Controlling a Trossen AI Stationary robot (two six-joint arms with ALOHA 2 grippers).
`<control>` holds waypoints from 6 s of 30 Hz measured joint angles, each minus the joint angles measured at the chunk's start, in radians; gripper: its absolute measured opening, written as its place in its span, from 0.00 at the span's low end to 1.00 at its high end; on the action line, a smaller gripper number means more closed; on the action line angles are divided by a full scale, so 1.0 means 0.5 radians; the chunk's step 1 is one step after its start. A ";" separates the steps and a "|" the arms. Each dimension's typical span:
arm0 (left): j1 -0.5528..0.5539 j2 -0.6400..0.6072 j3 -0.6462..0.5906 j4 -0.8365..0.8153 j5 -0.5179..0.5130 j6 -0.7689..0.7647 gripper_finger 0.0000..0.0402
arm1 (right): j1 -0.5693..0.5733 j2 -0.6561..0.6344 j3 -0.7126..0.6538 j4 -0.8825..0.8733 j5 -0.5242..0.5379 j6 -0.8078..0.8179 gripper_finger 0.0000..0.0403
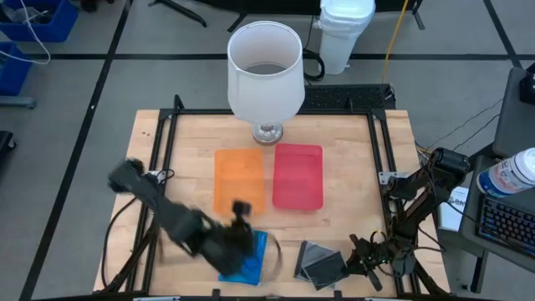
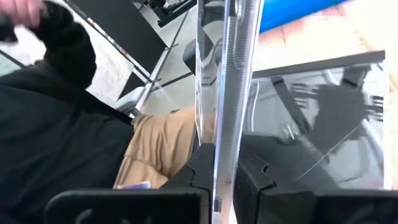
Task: Pick & place jewel cases by type
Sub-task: Put the black CD case into the red bin, then put the blue CD case into the orange bin
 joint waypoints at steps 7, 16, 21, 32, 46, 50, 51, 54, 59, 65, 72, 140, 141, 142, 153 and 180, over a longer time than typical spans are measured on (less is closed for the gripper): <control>0.150 -0.844 -1.357 1.105 0.260 -0.122 0.13 | -0.047 0.000 0.001 0.025 0.000 -0.188 0.07; 0.177 -1.338 -2.768 2.825 0.291 -0.253 0.13 | -0.230 -0.141 0.002 0.041 -0.120 -0.354 0.05; 0.179 -1.347 -3.150 3.441 0.282 -0.228 0.13 | -0.420 -0.422 0.002 0.000 -0.274 -0.621 0.06; 0.207 -1.347 -3.255 3.714 0.128 -0.071 0.13 | -0.947 -1.049 0.498 -1.220 -0.582 -1.199 0.06; 0.207 -1.347 -3.255 3.678 0.127 0.048 0.13 | -1.699 -0.753 1.858 -3.388 -0.805 -1.216 0.05; 0.207 -1.347 -3.255 3.655 0.127 0.061 0.13 | -1.929 -0.575 2.072 -3.667 -0.990 -1.311 0.05; 0.207 -1.347 -3.255 3.651 0.127 0.061 0.13 | -1.983 -0.527 2.113 -3.741 -1.017 -1.337 0.05; 0.207 -1.347 -3.255 3.644 0.128 0.072 0.13 | -2.157 -0.369 2.235 -3.936 -1.067 -1.425 0.05; 0.207 -1.346 -3.255 3.646 0.128 0.131 0.13 | -2.403 -0.095 2.450 -4.161 -1.356 -1.640 0.05; 0.207 -1.346 -3.255 3.648 0.128 0.219 0.13 | -2.578 0.131 2.604 -4.339 -1.488 -1.936 0.05; 0.206 -1.345 -3.255 3.647 0.150 0.218 0.13 | -2.690 0.323 2.603 -4.344 -1.608 -2.091 0.05; 0.044 -1.345 -3.254 3.656 0.164 0.309 0.13 | -2.762 0.678 2.201 -4.071 -1.549 -2.311 0.37; 0.044 -1.345 -3.254 3.656 0.164 0.310 0.13 | -2.762 0.678 2.201 -4.071 -1.552 -2.308 0.38; 0.044 -1.345 -3.254 3.656 0.164 0.309 0.13 | -2.762 0.678 2.201 -4.072 -1.554 -2.308 0.38; 0.044 -1.345 -3.254 3.657 0.163 0.323 0.13 | -2.761 0.541 2.374 -4.492 -1.467 -2.218 0.38; 0.052 -1.345 -3.254 3.687 0.145 0.267 0.13 | -1.165 -0.854 1.860 -3.077 -1.010 -1.278 0.00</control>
